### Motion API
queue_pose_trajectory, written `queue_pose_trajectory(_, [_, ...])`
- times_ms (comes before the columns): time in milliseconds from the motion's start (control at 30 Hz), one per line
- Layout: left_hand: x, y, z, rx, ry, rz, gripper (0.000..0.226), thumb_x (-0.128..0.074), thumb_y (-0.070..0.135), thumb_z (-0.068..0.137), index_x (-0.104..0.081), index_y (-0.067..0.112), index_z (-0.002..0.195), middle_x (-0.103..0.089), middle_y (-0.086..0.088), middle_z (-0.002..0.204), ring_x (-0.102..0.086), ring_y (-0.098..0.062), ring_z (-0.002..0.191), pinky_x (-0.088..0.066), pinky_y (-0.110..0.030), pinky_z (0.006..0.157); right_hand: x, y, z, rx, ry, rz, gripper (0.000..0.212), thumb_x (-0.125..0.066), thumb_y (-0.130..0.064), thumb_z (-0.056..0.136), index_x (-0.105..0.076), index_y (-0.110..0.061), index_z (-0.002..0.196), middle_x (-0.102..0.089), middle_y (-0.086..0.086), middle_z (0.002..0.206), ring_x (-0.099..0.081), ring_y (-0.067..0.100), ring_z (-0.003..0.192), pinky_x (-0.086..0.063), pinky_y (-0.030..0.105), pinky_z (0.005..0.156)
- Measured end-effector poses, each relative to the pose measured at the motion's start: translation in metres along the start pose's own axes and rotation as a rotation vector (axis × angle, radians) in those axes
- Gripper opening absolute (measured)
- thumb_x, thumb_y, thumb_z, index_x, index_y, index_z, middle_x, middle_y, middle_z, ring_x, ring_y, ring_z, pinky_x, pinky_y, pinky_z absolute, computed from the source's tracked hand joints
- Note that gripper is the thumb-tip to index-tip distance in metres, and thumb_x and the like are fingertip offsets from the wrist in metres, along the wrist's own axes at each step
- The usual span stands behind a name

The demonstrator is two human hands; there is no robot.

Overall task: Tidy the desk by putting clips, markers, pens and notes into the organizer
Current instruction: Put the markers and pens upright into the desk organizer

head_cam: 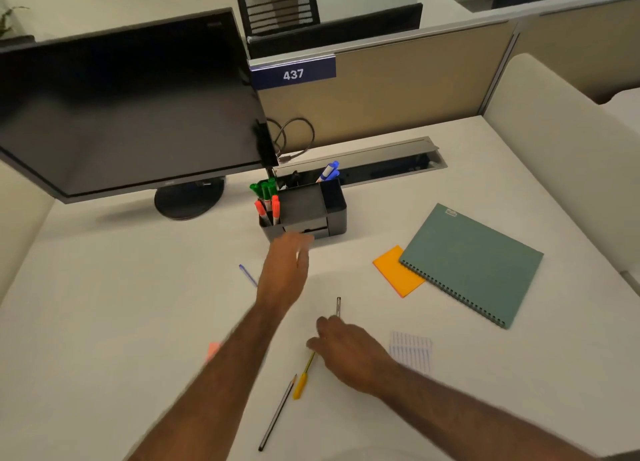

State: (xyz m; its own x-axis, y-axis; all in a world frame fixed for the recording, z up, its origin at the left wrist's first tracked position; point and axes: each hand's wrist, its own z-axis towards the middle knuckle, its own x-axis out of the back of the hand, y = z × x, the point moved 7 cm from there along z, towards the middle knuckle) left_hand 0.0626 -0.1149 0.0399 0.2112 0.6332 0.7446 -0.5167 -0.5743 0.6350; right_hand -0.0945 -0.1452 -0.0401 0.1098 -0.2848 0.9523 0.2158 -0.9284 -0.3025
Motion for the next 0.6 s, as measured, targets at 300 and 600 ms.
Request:
queue_pose_trajectory(300, [0.012,-0.044,-0.069,0.175,-0.113,-0.071,0.019,-0.053,0.018,0.101,-0.069,0.018,0.110,-0.070,0.005,0.109,-0.063,-0.008,0.099,-0.052,-0.028,0.091,-0.010,-0.021,0.004,0.194,-0.031,-0.161,0.005,-0.060,-0.011,0.088,-0.056,-0.014,0.090,-0.047,0.005,0.092,-0.048,0.021,0.076,-0.044,0.037,0.053])
queue_pose_trajectory(600, [0.040,-0.024,-0.066,0.249,-0.184,-0.456,0.021,-0.064,0.041,0.090,-0.073,0.026,0.101,-0.074,0.012,0.093,-0.070,-0.011,0.084,-0.058,-0.026,0.074,0.050,0.015,0.027,-0.230,0.301,0.284,0.008,-0.055,-0.024,0.087,-0.050,-0.025,0.093,-0.054,-0.007,0.089,-0.052,0.013,0.075,-0.052,0.033,0.063])
